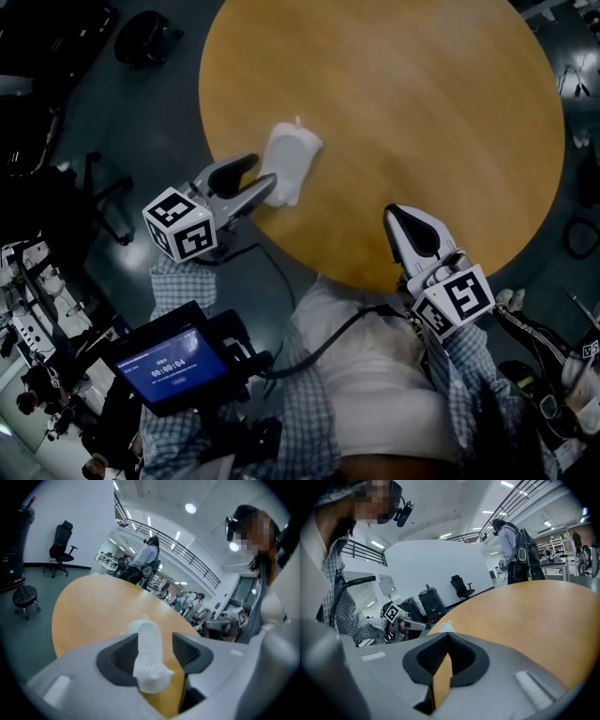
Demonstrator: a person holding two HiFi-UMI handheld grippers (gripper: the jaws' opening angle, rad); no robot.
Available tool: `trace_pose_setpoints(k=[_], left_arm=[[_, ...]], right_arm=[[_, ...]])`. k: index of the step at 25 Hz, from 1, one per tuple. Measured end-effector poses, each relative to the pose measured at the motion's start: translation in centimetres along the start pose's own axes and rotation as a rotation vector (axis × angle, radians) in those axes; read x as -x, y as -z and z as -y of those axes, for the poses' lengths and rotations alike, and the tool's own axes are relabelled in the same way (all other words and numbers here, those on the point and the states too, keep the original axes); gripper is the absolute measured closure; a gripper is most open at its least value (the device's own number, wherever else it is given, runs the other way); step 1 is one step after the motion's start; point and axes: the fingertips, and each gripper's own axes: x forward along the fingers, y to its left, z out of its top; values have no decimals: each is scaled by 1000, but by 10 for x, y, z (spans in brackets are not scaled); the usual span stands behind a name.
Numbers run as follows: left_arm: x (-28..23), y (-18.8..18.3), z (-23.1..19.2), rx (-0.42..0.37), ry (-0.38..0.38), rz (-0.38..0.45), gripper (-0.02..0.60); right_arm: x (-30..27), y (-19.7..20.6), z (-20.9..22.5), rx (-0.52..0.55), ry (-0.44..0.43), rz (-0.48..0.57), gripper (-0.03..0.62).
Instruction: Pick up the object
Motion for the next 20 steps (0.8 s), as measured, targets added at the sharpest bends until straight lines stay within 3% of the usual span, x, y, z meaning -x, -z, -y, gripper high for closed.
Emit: trace_pose_setpoints(k=[4,10,12,13,17,20], left_arm=[[-9,13,-8,-6,4,-121,345],[-17,27,-7,28,22,-174,347],[-21,32,-4,20,17,-193,383],[-22,33,-4,11,12,-200,422],[-20,35,-4,6,25,-198,442],[-16,30,-4,20,44,-148,467]], right_arm=[[19,-3,0,-12,44,-23,589],[34,1,-2,-34,88,-34,589],[37,2,-2,-37,95,-35,589],[37,2,-1,-40,97,-36,589],[38,7,-5,-46,102,-33,589],[37,7,-7,-42,102,-24,589]])
